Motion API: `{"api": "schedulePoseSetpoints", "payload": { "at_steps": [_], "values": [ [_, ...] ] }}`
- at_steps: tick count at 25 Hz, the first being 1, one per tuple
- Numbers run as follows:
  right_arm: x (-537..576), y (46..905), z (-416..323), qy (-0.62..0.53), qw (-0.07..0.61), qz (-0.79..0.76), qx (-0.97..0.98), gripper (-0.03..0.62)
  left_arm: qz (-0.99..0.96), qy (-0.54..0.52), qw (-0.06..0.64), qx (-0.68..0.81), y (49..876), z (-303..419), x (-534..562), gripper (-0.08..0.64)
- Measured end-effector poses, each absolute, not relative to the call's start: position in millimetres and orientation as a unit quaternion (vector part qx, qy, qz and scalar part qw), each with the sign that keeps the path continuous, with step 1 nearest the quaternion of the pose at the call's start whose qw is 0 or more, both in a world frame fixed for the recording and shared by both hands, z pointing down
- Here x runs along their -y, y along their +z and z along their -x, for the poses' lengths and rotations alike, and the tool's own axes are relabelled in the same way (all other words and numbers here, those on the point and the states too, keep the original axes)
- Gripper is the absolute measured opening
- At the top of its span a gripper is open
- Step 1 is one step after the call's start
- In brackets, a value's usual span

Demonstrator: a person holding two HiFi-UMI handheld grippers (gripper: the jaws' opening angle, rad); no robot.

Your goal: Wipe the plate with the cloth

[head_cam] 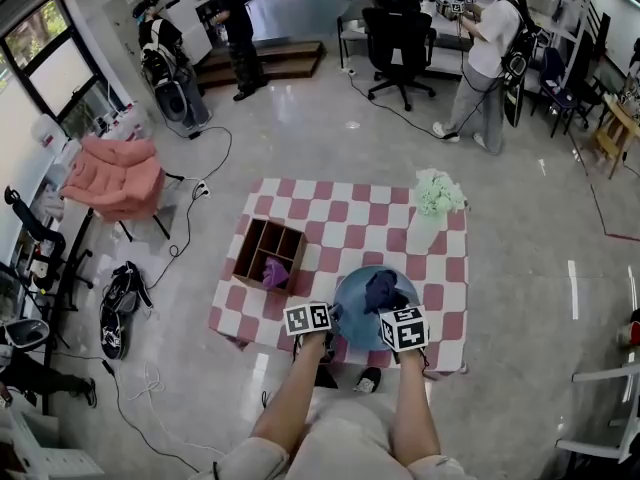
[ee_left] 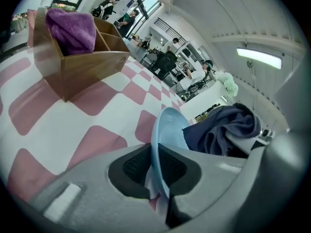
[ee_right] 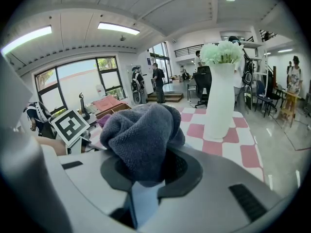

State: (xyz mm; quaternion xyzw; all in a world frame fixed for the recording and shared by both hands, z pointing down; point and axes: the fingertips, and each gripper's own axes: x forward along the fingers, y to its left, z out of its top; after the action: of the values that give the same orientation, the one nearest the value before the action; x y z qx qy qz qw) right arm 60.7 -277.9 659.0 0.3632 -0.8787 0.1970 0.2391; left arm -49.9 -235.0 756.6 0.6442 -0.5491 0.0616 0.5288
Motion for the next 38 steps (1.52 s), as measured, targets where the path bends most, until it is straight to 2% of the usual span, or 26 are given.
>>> {"api": "schedulePoseSetpoints", "payload": {
  "at_steps": [6, 8, 12, 18, 22, 27, 31, 38],
  "values": [
    [268.7, 661.1, -53.1, 0.221, 0.218, -0.368, 0.877, 0.092, -0.651, 0.117, 0.523, 0.537, 764.2, 53.2, 235.3, 0.031],
    [266.4, 660.0, -53.3, 0.229, 0.211, -0.379, 0.871, 0.092, -0.656, 0.126, 0.512, 0.54, 761.4, 57.7, 236.4, 0.053],
    [258.2, 648.1, -61.3, 0.231, 0.19, -0.413, 0.86, 0.092, -0.679, 0.141, 0.467, 0.549, 740.8, 69.1, 247.6, 0.108],
    [229.3, 638.2, -68.3, 0.227, 0.171, -0.449, 0.847, 0.092, -0.716, 0.121, 0.392, 0.564, 695.4, 78.2, 235.3, 0.109],
    [210.0, 634.4, -73.5, 0.236, 0.153, -0.468, 0.838, 0.092, -0.755, 0.101, 0.327, 0.56, 665.8, 66.3, 210.8, 0.102],
    [183.6, 631.4, -76.9, 0.238, 0.129, -0.484, 0.832, 0.092, -0.786, 0.07, 0.276, 0.549, 635.6, 64.6, 181.6, 0.026],
    [165.5, 631.3, -76.6, 0.248, 0.117, -0.486, 0.83, 0.092, -0.811, 0.075, 0.257, 0.521, 619.4, 60.2, 161.7, 0.01],
    [141.4, 629.6, -77.4, 0.243, 0.119, -0.487, 0.831, 0.092, -0.827, 0.054, 0.265, 0.492, 606.5, 53.5, 137.0, 0.009]
  ]
}}
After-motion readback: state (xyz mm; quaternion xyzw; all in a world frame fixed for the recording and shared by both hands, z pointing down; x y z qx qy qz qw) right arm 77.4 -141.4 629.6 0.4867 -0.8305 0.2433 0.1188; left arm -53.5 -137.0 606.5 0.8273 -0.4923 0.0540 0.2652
